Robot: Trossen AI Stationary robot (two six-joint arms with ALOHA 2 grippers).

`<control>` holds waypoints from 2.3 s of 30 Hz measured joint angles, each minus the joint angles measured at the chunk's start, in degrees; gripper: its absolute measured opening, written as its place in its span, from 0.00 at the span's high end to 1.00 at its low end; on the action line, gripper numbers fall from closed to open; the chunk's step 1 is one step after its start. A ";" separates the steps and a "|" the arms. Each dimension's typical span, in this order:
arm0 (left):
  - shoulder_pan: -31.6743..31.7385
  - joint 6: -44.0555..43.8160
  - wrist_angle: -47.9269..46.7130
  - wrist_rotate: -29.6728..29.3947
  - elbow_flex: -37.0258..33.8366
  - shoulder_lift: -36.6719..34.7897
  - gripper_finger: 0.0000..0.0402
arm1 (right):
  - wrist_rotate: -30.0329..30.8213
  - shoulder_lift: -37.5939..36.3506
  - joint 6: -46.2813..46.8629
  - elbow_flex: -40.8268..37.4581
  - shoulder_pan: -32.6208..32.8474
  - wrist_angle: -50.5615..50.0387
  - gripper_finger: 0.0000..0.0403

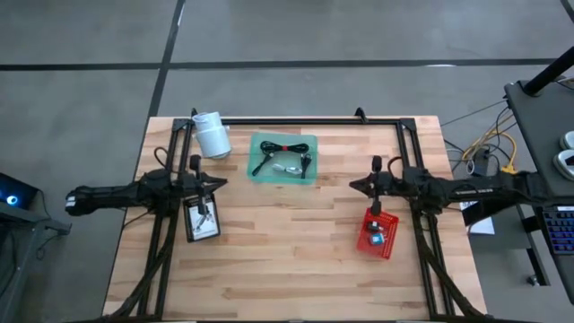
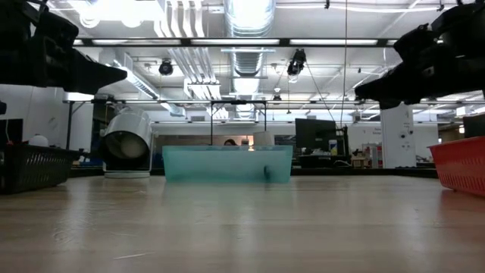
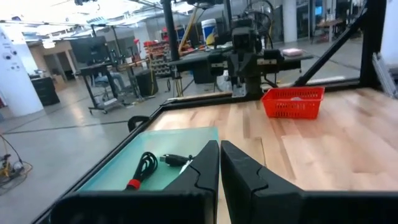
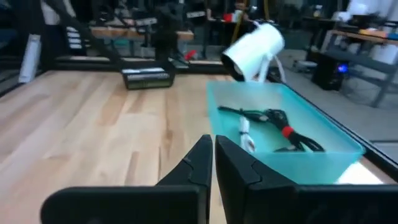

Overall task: Pick and place items into bin
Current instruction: Return to Home Position

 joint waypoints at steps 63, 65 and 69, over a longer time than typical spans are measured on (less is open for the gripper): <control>-0.02 -8.31 -0.71 4.33 -0.31 0.94 1.00 | 13.53 -34.44 2.13 0.00 16.00 -27.94 0.98; 0.00 -8.29 -0.71 4.33 -0.33 0.68 1.00 | 14.26 -34.44 1.94 0.00 15.95 -27.83 0.98; 0.00 -8.42 -0.75 4.71 -0.33 0.55 1.00 | 14.13 -33.94 2.12 0.00 15.95 -27.83 0.98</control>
